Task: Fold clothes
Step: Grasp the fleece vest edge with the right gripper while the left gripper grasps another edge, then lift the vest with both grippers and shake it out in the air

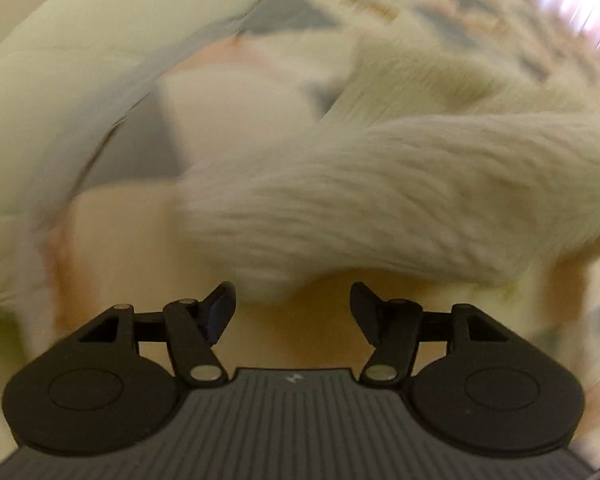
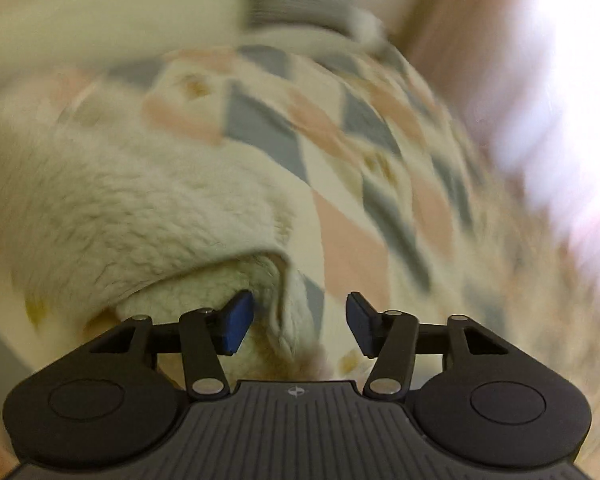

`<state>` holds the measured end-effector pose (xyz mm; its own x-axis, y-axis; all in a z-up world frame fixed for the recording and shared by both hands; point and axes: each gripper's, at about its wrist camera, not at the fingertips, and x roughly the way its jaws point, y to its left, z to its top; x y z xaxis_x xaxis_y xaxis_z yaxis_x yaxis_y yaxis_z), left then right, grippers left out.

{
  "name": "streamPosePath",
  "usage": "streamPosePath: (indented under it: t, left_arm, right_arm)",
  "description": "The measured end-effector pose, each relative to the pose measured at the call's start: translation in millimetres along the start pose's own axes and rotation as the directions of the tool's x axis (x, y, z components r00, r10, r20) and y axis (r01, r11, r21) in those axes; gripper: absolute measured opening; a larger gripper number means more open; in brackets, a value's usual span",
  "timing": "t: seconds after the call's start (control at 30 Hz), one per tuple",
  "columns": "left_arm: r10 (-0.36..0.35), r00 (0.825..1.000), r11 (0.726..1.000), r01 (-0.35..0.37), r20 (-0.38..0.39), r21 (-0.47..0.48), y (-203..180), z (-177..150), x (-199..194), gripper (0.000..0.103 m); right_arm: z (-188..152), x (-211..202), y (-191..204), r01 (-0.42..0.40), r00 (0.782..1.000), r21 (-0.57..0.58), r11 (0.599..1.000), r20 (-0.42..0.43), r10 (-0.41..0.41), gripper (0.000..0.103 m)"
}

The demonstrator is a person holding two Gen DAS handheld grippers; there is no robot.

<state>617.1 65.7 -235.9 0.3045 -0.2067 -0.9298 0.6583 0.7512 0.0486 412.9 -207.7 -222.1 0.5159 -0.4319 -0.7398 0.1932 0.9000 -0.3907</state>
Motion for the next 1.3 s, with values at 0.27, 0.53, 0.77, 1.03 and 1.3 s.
streamPosePath:
  t: [0.27, 0.53, 0.77, 1.03, 1.3]
  left_arm:
    - [-0.049, 0.999, 0.995, 0.048, -0.015, -0.082, 41.9, -15.3, -8.9, 0.070]
    - [-0.143, 0.990, 0.982, 0.144, 0.016, -0.126, 46.4, 3.6, 1.2, 0.048]
    - [-0.222, 0.974, 0.961, 0.227, 0.047, -0.161, 50.3, 20.2, 9.9, 0.015]
    - [-0.290, 0.945, 0.891, 0.324, 0.150, -0.319, 81.7, 23.7, 19.4, 0.061]
    - [-0.290, 0.947, 0.907, 0.318, 0.137, -0.276, 56.2, 36.0, 44.9, 0.010]
  right_arm:
    - [-14.9, -54.7, 60.0, -0.108, 0.978, -0.253, 0.961, 0.149, 0.149, 0.077]
    - [-26.5, -75.3, 93.4, -0.147, 0.975, -0.304, 0.941, 0.112, 0.189, 0.080]
    - [-35.7, -112.3, 87.1, -0.233, 0.960, -0.283, 0.930, 0.087, 0.267, 0.082]
    - [-27.6, -100.9, 170.5, -0.307, 0.905, -0.378, 0.873, 0.170, 0.391, 0.073]
    - [-46.5, -26.5, 287.6, 0.023, 0.967, -0.657, 0.753, 0.206, 0.150, 0.040]
